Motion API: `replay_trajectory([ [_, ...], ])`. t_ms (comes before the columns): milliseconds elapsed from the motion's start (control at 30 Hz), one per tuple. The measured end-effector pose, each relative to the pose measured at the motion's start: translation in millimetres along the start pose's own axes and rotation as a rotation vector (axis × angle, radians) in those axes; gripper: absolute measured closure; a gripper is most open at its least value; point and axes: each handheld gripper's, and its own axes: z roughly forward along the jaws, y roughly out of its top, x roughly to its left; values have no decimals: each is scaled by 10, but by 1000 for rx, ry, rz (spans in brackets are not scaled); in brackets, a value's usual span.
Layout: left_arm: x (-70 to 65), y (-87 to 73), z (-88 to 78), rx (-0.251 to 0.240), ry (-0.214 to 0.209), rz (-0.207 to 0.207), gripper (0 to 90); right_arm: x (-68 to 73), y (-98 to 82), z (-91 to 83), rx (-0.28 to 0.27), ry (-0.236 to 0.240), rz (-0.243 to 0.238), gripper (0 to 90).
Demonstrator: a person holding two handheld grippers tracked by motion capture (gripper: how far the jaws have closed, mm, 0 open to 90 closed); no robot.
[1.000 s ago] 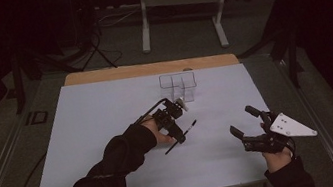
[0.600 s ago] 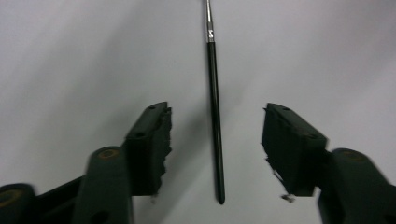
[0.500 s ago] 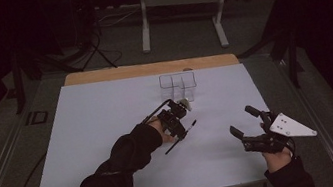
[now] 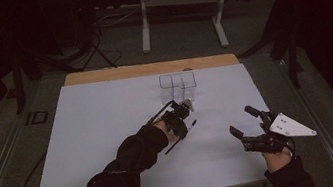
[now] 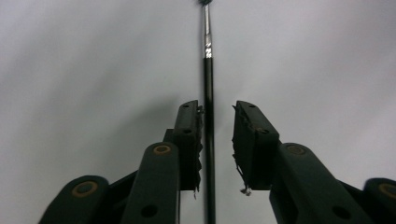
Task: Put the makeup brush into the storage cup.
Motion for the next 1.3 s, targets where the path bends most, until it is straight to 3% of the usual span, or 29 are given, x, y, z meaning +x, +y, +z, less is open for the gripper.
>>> replay_trajectory([
  [67,-9,0,31,12,22,8,734,3,1,3,0,1,-3,139],
  [300,-19,15,108,34,23,15,759,3,1,5,1,2,-2,139],
  [667,29,0,117,8,16,-22,859,6,2,8,3,1,-6,139],
  [867,-55,12,116,18,73,27,866,10,5,7,4,1,-7,139],
  [967,-36,1,94,12,62,26,866,2,3,3,2,-3,-7,139],
  [1200,33,-39,-83,-64,33,6,865,5,2,7,5,-2,-6,139],
  [1233,48,-41,-96,-57,8,8,865,4,0,10,7,-2,-6,139],
  [1300,51,-64,-134,-81,9,22,865,4,1,10,7,-2,-5,139],
])
